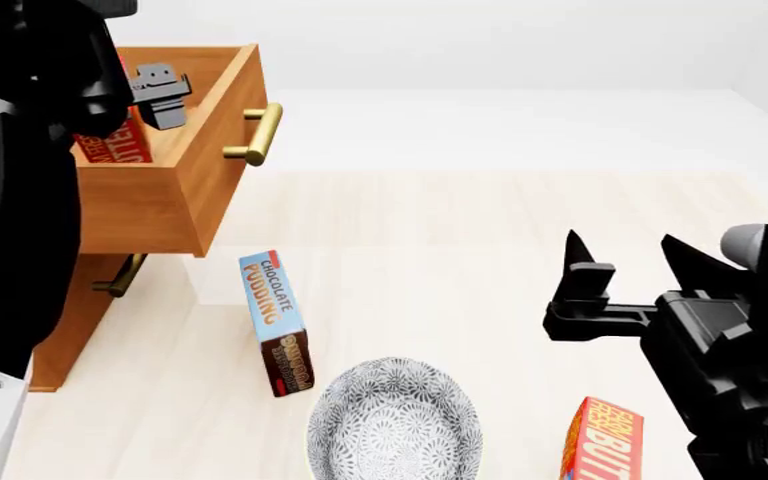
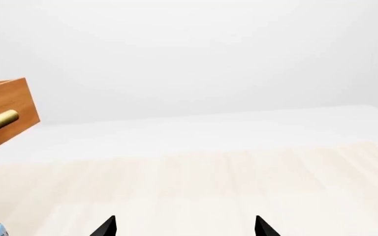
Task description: Put the butter at the front in the top drawer of the cabinet and close it.
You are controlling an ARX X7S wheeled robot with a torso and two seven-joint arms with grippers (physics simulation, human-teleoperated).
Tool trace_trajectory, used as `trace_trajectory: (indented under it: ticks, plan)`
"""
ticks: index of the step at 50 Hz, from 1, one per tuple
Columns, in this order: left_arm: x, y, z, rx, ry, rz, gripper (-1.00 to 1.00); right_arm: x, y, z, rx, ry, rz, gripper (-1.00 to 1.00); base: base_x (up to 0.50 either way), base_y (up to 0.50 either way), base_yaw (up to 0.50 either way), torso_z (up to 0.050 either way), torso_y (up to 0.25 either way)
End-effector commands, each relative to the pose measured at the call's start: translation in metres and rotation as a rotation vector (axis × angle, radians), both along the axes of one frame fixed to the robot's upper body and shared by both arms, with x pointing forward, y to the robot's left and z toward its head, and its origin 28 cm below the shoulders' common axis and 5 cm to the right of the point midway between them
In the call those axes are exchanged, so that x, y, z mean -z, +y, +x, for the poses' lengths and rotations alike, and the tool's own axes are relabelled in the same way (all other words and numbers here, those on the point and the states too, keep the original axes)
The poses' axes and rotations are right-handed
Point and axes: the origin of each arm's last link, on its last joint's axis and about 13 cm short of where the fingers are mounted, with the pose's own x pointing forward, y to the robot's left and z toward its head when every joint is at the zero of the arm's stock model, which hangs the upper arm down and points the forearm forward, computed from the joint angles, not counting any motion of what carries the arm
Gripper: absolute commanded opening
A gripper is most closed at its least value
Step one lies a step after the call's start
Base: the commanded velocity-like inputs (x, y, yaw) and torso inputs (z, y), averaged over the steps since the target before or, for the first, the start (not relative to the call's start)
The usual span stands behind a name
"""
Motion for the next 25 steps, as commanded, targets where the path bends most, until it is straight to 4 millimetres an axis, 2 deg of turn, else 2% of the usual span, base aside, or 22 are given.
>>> trace_trajectory:
  ticks: [1,12,13,25]
  plan:
    - [-0.0079,0.0005,-0.001,-0.002,-0.022,0.025,-1.0,-0.0003,-0.0001,-0.0015,-0.001,-0.005,0.001,1.0,0.0,0.0,0.0,0.0,0.0]
    - [-0.0102,0.0003,-0.0012,0.02,-0.034,0.04,-1.0,-0.0014,0.0005,-0.0037,-0.008,-0.011,-0.002,1.0,0.0,0.0,0.0,0.0,0.001]
    - [-0.0103,0.0001,-0.0012,0.026,-0.035,0.044,1.0,-0.0014,0.0005,-0.0039,-0.009,-0.011,-0.002,1.0,0.0,0.0,0.0,0.0,0.01]
    - [-0.014,-0.0012,-0.0018,0.039,-0.043,0.052,1.0,-0.0013,0.0,-0.0044,-0.011,-0.016,0.0,1.0,0.0,0.0,0.0,0.0,0.0]
